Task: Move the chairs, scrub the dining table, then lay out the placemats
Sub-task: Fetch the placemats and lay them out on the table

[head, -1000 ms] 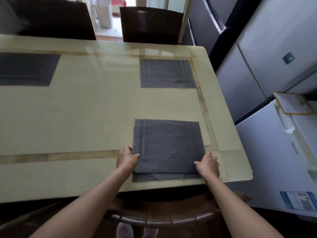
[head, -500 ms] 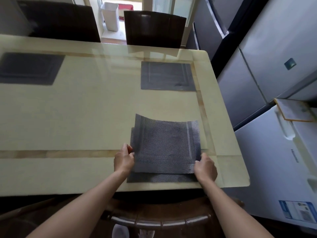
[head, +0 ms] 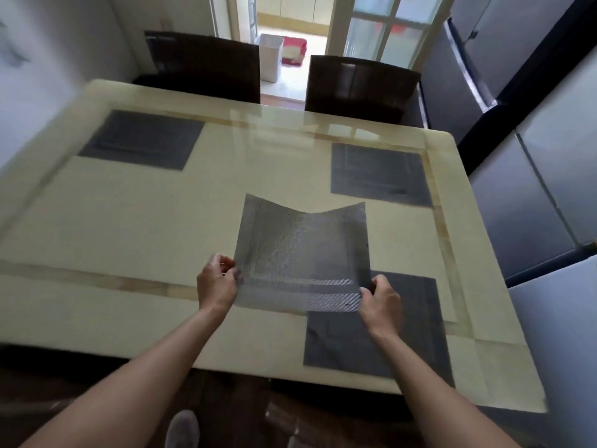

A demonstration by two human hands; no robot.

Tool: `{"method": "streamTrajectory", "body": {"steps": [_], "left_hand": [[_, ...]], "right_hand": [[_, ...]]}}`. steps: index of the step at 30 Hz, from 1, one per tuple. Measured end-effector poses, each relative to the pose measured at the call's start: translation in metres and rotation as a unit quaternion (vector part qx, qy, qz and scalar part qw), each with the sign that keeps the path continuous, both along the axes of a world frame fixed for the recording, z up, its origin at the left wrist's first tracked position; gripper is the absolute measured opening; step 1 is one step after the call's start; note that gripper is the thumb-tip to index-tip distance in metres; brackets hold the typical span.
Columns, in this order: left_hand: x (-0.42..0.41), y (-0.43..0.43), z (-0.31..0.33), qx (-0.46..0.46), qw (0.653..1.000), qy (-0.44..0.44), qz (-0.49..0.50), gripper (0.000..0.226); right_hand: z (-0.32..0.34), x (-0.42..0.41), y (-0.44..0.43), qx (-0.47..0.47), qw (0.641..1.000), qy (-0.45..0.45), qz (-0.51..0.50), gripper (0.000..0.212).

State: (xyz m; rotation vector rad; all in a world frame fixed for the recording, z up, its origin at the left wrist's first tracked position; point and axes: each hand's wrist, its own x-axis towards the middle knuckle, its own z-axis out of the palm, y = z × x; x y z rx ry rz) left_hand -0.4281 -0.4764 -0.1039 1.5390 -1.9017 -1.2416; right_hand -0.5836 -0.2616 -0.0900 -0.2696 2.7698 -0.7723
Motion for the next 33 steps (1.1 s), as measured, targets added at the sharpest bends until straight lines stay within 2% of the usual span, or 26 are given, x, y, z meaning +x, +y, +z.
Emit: {"method": "streamTrajectory", "body": {"steps": [5, 16, 25, 33], "left_hand": [[0.066, -0.096, 0.004, -0.017, 1.0, 0.005, 0.026, 0.007], [0.176, -0.259, 0.008, -0.041, 0.999, 0.001, 0.027, 0.008], [0.246, -0.364, -0.015, -0.032, 0.996, -0.039, 0.073, 0.006], [0.276, -0.423, -0.045, 0.001, 0.995, -0.053, 0.088, 0.01]], "right_hand": [[0.002, 0.062, -0.094, -0.032, 0.999, -0.025, 0.005, 0.007], [0.001, 0.175, -0.257, -0.032, 0.999, -0.041, -0.012, 0.009], [-0.023, 0.233, -0.372, -0.033, 0.995, -0.089, 0.011, 0.01], [-0.048, 0.259, -0.429, -0.027, 0.99, -0.139, 0.009, 0.008]]}}
